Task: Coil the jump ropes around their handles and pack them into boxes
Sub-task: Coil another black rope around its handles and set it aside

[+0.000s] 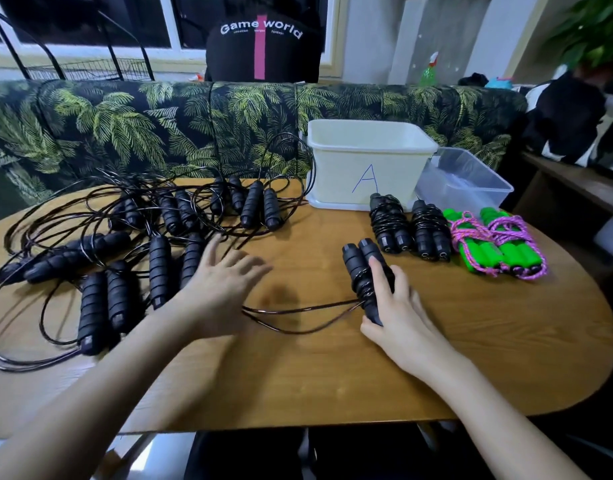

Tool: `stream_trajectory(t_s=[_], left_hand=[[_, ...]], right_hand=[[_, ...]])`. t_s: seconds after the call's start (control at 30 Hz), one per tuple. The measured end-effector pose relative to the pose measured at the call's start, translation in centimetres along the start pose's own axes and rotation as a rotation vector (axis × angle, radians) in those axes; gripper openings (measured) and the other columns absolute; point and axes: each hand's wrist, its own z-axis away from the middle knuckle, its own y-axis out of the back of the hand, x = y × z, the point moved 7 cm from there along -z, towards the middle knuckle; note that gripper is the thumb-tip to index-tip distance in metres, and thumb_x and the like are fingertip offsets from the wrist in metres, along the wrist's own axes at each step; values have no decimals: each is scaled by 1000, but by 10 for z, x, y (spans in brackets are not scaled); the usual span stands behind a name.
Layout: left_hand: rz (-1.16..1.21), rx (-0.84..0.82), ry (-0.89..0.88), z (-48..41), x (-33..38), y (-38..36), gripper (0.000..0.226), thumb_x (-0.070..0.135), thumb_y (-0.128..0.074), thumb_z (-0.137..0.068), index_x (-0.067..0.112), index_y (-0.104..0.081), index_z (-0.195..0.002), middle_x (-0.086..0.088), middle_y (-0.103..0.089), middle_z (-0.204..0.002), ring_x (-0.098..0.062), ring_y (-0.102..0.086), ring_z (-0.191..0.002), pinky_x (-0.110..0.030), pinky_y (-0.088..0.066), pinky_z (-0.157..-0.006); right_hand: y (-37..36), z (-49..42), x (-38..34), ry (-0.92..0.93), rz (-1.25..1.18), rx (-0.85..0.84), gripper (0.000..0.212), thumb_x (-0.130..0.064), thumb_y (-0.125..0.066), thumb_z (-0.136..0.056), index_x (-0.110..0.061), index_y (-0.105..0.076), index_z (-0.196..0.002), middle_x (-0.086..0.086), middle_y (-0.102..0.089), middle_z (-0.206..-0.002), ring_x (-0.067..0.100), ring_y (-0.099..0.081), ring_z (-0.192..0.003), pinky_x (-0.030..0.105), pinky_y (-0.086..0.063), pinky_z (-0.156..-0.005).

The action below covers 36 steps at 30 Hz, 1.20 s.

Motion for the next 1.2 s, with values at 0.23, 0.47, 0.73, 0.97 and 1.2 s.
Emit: stream_trajectory(t_s=[0.23,0.47,0.73,0.97,1.2], left_hand=[[288,-836,-123,7,75,-6,127,53,-80,-71,19,7,-158,4,-5,-166,-16,-2,-152,-55,6,-121],[672,-303,169,-25,52,26,71,44,-61,-94,18,-30,-153,0,-45,-151,-17,-45,-135,-28,-32,-112],[1107,-162,253,-40,60,6,25,7,-66,-93,11,-59,-116,4,-70,-76,6,-56,-52,-10,-43,-60],[1446,-68,240,-40,19,20,1,19,-75,-75,19,-74,-77,9,-70,-65,3,-56,-61,-10,-41,-60],[1607,114,454,-50,11,-3,18,25,-74,-76,16,-69,-92,3,-68,-66,-4,-47,-48,-16,-40,-52]], right_hand=[[-4,-10,-8,28,41,5,93,-30,-56,-98,-31,18,-153,7,9,-158,37,-20,-139,46,-30,-113],[-8,-24,-12,50,-6,53,94,-31,-58,-97,-32,16,-154,7,7,-160,38,-20,-141,45,-28,-113],[-15,-29,-8,129,-330,-44,100,-35,-67,-92,-54,13,-149,-20,4,-156,19,-21,-146,41,-29,-116],[-6,-20,-23,210,-575,-68,97,-27,-71,-90,-47,-2,-154,-26,-10,-154,-16,-20,-136,12,-18,-113],[8,-23,-37,304,-799,91,92,-13,-72,-89,-37,-11,-153,-26,-27,-148,-19,-27,-134,0,-22,-100]])
